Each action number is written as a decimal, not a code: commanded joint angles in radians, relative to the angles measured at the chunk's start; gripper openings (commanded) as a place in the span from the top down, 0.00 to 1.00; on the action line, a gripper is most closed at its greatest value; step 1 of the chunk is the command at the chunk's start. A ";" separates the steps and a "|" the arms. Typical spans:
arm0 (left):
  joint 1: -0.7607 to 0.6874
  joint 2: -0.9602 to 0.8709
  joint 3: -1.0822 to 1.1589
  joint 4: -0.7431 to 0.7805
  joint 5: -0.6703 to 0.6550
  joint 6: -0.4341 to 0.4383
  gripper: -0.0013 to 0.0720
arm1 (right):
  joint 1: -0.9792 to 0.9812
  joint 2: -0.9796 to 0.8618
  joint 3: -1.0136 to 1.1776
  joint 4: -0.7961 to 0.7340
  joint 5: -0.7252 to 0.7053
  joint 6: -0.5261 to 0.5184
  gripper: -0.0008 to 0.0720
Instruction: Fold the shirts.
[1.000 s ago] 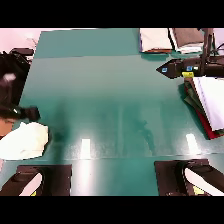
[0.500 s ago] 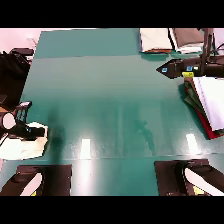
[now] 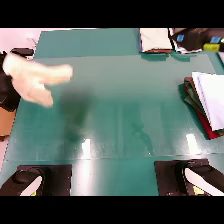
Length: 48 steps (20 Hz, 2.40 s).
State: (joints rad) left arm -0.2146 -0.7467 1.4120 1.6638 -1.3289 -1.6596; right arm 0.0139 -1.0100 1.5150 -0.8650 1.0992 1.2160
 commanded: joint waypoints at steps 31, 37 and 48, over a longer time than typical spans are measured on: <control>-0.154 -0.558 0.055 -0.223 0.178 0.037 0.21 | -0.388 -0.180 -0.570 -0.165 0.212 0.077 0.34; -0.154 -0.560 0.014 -0.266 0.246 0.037 0.21 | -0.333 -0.424 -0.645 0.010 0.059 0.066 0.34; -0.154 -0.610 0.014 -0.341 0.318 0.071 0.21 | -0.173 -0.412 -0.460 -0.074 0.027 0.058 0.96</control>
State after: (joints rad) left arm -0.3683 -1.3266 1.4265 1.3712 -1.0492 -1.6165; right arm -0.1745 -1.4723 1.0260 -0.9119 1.1282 1.2762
